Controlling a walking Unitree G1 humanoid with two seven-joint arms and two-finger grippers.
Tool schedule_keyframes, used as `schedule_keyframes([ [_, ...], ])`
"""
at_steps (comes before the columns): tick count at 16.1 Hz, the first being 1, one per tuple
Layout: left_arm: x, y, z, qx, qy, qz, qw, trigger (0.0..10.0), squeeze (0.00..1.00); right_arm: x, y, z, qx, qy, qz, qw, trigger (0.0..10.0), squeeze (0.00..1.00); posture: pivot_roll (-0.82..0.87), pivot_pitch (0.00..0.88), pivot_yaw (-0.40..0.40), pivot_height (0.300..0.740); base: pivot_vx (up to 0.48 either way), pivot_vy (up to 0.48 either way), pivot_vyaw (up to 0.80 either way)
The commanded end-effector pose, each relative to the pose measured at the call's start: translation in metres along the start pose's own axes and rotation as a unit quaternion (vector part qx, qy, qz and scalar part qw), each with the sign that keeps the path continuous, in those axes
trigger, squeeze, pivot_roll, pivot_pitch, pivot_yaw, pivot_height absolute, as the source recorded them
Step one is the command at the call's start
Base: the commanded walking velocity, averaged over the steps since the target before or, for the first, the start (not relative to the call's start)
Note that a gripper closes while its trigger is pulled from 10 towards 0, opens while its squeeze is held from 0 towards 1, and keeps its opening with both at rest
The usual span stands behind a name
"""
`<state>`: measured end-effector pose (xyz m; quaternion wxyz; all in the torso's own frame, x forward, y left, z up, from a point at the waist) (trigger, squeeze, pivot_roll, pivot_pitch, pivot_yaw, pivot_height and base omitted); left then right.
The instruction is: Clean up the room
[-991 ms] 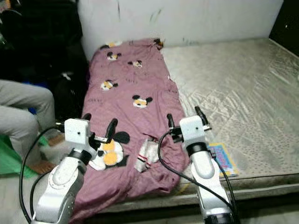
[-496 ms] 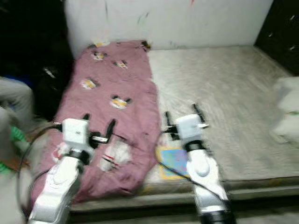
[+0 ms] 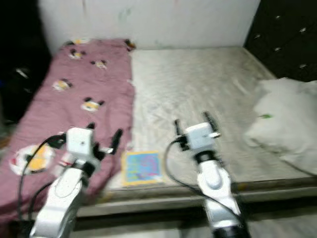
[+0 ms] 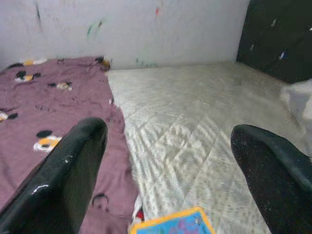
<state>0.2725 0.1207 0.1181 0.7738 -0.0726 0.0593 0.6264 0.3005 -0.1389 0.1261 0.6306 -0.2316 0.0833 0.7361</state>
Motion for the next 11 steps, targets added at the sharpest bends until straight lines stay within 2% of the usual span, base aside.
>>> schedule_keyframes([
  [1, -0.0013, -0.0018, 0.0060, -0.010, -0.001, -0.005, 1.000, 10.0, 0.00, -0.0040, -0.0009, 0.0032, -0.007, 0.006, -0.004, 1.000, 10.0, 0.00, -0.11, 0.048, 0.045, 0.740, 0.000, -0.364, 0.00],
  [7, -0.0067, -0.0016, 0.0113, -0.028, 0.009, -0.037, 0.999, 10.0, 0.00, -0.0031, -0.0018, 0.0037, -0.008, 0.007, -0.004, 1.000, 10.0, 0.00, -0.11, 0.048, 0.048, 0.740, 0.000, 0.000, 0.00],
  [11, -0.0076, -0.0021, 0.0115, -0.029, 0.011, -0.041, 0.999, 10.0, 0.00, -0.0037, -0.0024, 0.0038, -0.009, 0.008, -0.004, 1.000, 10.0, 0.00, -0.11, 0.046, 0.047, 0.740, 0.337, 0.000, 0.00],
])
Point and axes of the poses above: a point about 5 cm out from each wrist's last joint towards the gripper, its own y axis pointing back from the gripper into the wrist, its own z axis along the axis of the wrist's last joint, x = y × z, the point moved 1 cm from there along -y, pointing out of the wrist towards the gripper, and after that the axes turned 9 degrees about y, right-handed, at the moved point
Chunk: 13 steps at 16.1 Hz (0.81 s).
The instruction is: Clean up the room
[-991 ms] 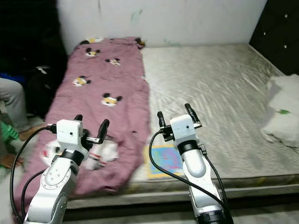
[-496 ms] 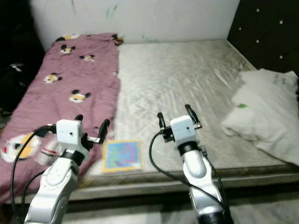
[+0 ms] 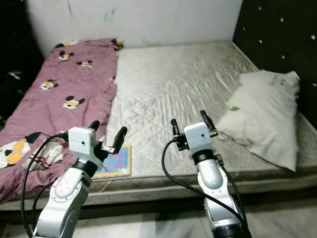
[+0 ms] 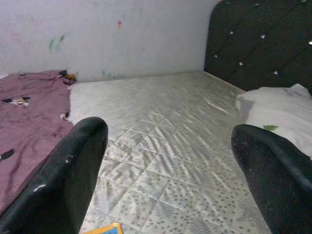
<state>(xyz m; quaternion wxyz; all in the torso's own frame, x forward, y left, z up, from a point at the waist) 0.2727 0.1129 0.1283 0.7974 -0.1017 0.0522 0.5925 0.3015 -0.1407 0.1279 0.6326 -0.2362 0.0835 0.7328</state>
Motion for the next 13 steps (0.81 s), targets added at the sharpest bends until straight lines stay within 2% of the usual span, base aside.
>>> schedule_keyframes([
  [1, 0.0015, 0.0002, 0.0030, -0.006, -0.002, 0.001, 1.000, 10.0, 0.00, -0.0012, -0.0016, 0.0035, -0.008, 0.004, -0.001, 1.000, 10.0, 0.00, -0.11, 0.046, 0.047, 0.740, 0.337, 0.000, 0.00],
  [9, 0.0024, -0.0019, 0.0037, -0.011, -0.002, 0.008, 1.000, 10.0, 0.00, -0.0017, -0.0036, 0.0038, -0.009, 0.004, -0.002, 1.000, 10.0, 0.00, -0.11, 0.041, 0.048, 0.740, 0.355, 0.000, 0.00],
  [13, 0.0038, -0.0035, 0.0020, -0.005, -0.006, 0.019, 1.000, 10.0, 0.00, 0.0011, -0.0030, 0.0028, -0.008, 0.001, 0.000, 1.000, 10.0, 0.00, -0.11, 0.037, 0.047, 0.740, 0.000, 0.000, 0.00],
])
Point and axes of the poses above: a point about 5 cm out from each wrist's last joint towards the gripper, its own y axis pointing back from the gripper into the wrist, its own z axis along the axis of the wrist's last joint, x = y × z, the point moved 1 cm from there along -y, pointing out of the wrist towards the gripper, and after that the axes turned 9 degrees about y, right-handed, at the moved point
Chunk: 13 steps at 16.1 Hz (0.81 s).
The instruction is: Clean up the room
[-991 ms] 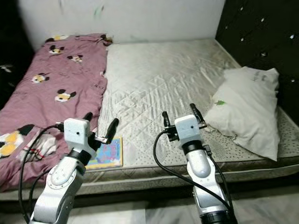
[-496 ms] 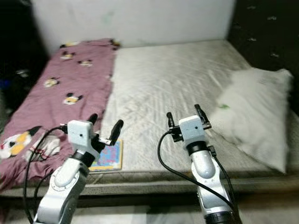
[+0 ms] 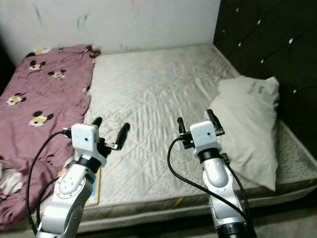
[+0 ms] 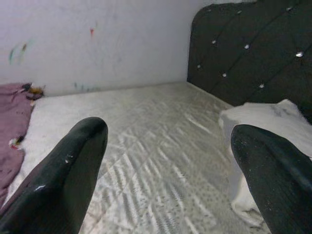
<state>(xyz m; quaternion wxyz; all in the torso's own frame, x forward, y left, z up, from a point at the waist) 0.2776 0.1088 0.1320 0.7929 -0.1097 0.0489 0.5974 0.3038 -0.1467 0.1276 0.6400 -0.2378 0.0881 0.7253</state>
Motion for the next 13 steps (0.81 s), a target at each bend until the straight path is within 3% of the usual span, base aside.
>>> schedule_keyframes([
  [1, 0.007, 0.003, 0.000, 0.004, -0.009, 0.013, 1.000, 10.0, 0.00, 0.006, -0.002, 0.006, -0.013, -0.005, 0.009, 1.000, 10.0, 0.00, -0.10, 0.039, 0.047, 0.740, 0.000, 0.000, 0.00],
  [4, 0.008, 0.003, -0.001, 0.004, -0.010, 0.018, 1.000, 10.0, 0.00, 0.000, -0.004, 0.009, -0.020, -0.034, -0.010, 0.999, 10.0, 0.00, -0.10, 0.033, 0.054, 0.740, 0.000, 0.000, 0.00],
  [7, 0.014, -0.002, 0.004, 0.001, -0.012, 0.029, 1.000, 10.0, 0.00, -0.011, -0.001, 0.004, -0.003, -0.098, -0.060, 0.993, 10.0, 0.00, -0.09, 0.015, 0.105, 0.740, 0.000, 0.000, 0.00],
  [9, 0.015, -0.010, 0.006, 0.003, -0.021, 0.016, 1.000, 10.0, 0.00, -0.009, 0.006, -0.001, 0.009, -0.099, -0.076, 0.992, 10.0, 0.00, -0.10, 0.005, 0.132, 0.740, 0.000, 0.000, 0.00],
  [13, 0.015, -0.011, 0.007, -0.009, -0.020, 0.031, 0.999, 10.0, 0.00, 0.003, -0.008, 0.009, -0.021, -0.070, -0.016, 0.997, 10.0, 0.00, -0.08, 0.000, 0.077, 0.740, 0.000, 0.000, 0.00],
])
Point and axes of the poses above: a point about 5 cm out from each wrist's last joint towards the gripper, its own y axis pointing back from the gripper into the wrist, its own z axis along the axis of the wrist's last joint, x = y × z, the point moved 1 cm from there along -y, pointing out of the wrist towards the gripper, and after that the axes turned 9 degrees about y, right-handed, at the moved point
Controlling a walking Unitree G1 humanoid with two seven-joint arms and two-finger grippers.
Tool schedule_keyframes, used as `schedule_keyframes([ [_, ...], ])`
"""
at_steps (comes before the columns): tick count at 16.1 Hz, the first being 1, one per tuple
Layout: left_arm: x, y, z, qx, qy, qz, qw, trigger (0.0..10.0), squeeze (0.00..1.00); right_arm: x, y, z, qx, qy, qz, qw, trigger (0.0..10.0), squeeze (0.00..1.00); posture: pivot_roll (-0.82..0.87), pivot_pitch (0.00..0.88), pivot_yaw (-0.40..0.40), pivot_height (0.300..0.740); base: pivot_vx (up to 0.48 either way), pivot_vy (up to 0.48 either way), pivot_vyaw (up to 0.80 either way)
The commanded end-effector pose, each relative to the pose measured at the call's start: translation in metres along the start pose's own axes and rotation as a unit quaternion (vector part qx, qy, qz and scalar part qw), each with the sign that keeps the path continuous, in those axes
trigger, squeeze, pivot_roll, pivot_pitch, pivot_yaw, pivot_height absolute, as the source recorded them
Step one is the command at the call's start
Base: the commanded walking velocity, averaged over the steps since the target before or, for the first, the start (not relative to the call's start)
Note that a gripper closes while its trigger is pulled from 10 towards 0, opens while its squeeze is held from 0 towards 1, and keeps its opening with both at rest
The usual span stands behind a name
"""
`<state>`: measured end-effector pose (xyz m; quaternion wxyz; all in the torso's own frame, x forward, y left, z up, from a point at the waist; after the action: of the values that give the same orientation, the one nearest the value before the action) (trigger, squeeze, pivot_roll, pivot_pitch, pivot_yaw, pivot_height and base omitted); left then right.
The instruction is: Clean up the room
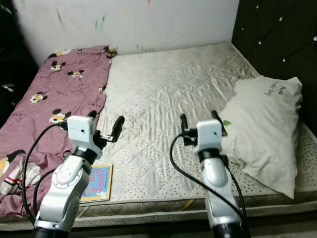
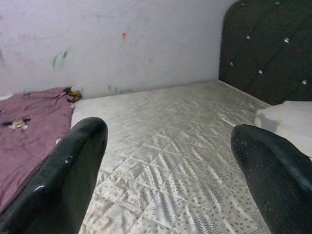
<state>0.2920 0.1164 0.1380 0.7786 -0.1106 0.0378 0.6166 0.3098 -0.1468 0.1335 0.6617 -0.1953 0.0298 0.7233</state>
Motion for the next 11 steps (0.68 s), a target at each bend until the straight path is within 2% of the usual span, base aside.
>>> schedule_keyframes([
  [1, 0.008, 0.006, 0.000, -0.005, -0.008, 0.032, 0.999, 10.0, 0.00, 0.015, -0.008, 0.006, -0.013, -0.006, 0.044, 0.999, 10.0, 0.00, -0.04, 0.000, 0.006, 0.740, 0.000, 0.000, 0.00],
  [3, 0.023, 0.017, 0.003, -0.020, -0.014, 0.083, 0.996, 10.0, 0.00, 0.032, -0.018, 0.015, -0.024, -0.004, 0.104, 0.994, 10.0, 0.00, -0.01, 0.000, -0.079, 0.740, 0.000, 0.000, 0.00],
  [5, 0.031, 0.021, 0.003, -0.027, -0.023, 0.104, 0.994, 10.0, 0.00, 0.043, -0.025, 0.021, -0.030, -0.010, 0.130, 0.991, 10.0, 0.00, 0.00, 0.000, -0.130, 0.740, 0.000, 0.000, 0.00],
  [8, 0.032, 0.027, 0.005, -0.034, -0.035, 0.120, 0.992, 10.0, 0.00, 0.062, -0.041, 0.038, -0.064, -0.010, 0.163, 0.985, 10.0, 0.00, 0.05, 0.000, -0.128, 0.740, 0.000, 0.000, 0.00],
  [11, 0.038, 0.040, 0.003, -0.021, -0.040, 0.131, 0.990, 10.0, 0.00, 0.053, -0.032, 0.023, -0.039, -0.031, 0.128, 0.991, 10.0, 0.00, 0.04, 0.000, -0.076, 0.740, 0.000, 0.000, 0.00],
])
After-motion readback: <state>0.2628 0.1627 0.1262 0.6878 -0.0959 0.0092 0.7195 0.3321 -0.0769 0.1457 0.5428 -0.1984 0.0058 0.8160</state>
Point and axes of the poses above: a point about 5 cm out from each wrist's last joint towards the gripper, its own y axis pointing back from the gripper into the wrist, its own z axis along the axis of the wrist's last joint, x = y × z, the point moved 1 cm from there along -y, pointing out of the wrist towards the gripper, and after that the axes turned 9 degrees about y, right-handed, at the moved point
